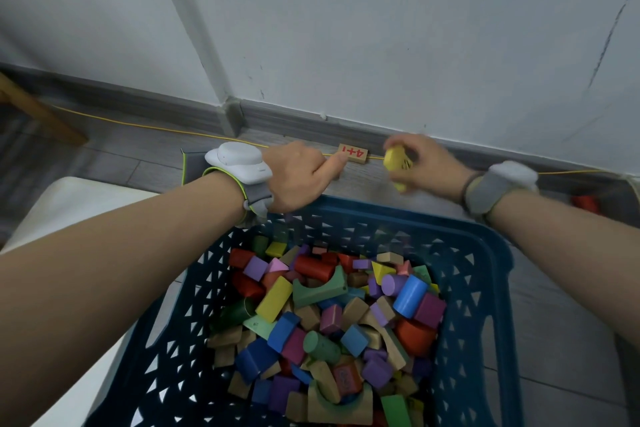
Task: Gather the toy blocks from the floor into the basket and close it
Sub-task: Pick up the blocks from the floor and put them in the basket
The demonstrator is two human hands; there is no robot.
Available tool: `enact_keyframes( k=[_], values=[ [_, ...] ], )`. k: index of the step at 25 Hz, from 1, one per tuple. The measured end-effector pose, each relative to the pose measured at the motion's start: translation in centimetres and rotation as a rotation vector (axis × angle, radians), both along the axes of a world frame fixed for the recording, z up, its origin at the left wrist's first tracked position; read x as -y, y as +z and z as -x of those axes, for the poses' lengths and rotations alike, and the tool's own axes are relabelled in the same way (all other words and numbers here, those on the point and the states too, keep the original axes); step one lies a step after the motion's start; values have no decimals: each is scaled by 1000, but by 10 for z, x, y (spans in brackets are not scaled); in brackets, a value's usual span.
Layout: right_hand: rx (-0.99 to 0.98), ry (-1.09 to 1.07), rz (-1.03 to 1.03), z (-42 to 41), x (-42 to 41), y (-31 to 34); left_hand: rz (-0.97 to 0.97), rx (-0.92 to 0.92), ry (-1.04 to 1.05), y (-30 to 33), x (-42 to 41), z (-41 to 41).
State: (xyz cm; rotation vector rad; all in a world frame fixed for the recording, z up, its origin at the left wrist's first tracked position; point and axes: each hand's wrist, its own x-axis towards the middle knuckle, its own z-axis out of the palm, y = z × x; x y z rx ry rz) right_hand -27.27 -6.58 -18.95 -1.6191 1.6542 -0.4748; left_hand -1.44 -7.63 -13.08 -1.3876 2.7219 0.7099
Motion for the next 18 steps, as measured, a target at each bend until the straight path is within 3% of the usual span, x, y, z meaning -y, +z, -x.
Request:
enact_keyframes(
  k=[2,3,5,6,8,10,12,14,15,16,18],
  values=[
    [503,-142,-12,-18,0,59,15,1,11,0,-1,1],
    [633,-120,-15,-26,-3,89,17,-3,16,2,-3,3],
    [710,83,-53,-44,-19,137,-4,-3,21,-2,0,1],
    [650,238,-98,-52,-30,151,-11,-7,21,-3,0,1],
    [339,618,-189,-69,-53,166,-23,-26,44,-5,0,-2],
    [125,773,-179,-78,-65,165,-37,-44,62,-3,-2,-3],
    [196,628,-81,-72,-61,166,-17,-58,60,4,-7,2],
    [310,258,17,-47,-39,146,11,2,50,12,-10,6],
    [256,94,56,-32,-26,126,25,13,38,13,-11,6],
    [86,-1,73,-13,-14,100,19,29,36,15,-12,6],
    [-401,50,-64,22,-6,45,26,49,28,15,-13,7]
  ],
)
